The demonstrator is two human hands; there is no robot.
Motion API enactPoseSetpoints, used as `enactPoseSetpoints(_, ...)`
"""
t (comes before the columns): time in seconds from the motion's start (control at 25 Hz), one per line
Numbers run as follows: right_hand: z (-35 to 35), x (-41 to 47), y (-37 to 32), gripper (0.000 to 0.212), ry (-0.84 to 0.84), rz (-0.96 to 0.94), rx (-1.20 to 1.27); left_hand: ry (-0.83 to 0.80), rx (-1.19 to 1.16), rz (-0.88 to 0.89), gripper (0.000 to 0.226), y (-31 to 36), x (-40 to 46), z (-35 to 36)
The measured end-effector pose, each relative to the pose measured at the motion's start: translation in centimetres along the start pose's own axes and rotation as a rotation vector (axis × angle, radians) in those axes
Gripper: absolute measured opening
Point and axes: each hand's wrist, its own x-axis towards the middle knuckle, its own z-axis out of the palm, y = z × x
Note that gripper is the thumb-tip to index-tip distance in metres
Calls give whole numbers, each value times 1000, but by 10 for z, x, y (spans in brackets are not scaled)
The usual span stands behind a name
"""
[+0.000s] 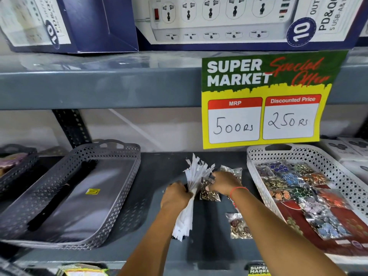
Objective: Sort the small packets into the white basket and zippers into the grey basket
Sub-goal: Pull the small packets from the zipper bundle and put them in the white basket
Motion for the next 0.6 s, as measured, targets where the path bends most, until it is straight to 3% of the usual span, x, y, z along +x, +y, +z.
enactPoseSetpoints(0.16,-3,0,-1,23,-56,61,-2,8,-18,-32,29,-5,4,0)
enactPoseSetpoints(0.32,-16,-17,1,34,-200,151,453,3,-70,-94,32,-10,8,-2)
enactPoseSetpoints(0.44,-8,-39,4,26,-267,220,646,-5,-106,-128,31,-12,10,-3)
enactPoseSetpoints(0.52,5,-51,2,14,-151,202,543,-22,-153,-142,23,-13,10,-4)
enactPoseSetpoints(0.6,16,-59,1,45,-7,199,183,-47,-231,-159,16,-14,9,-5)
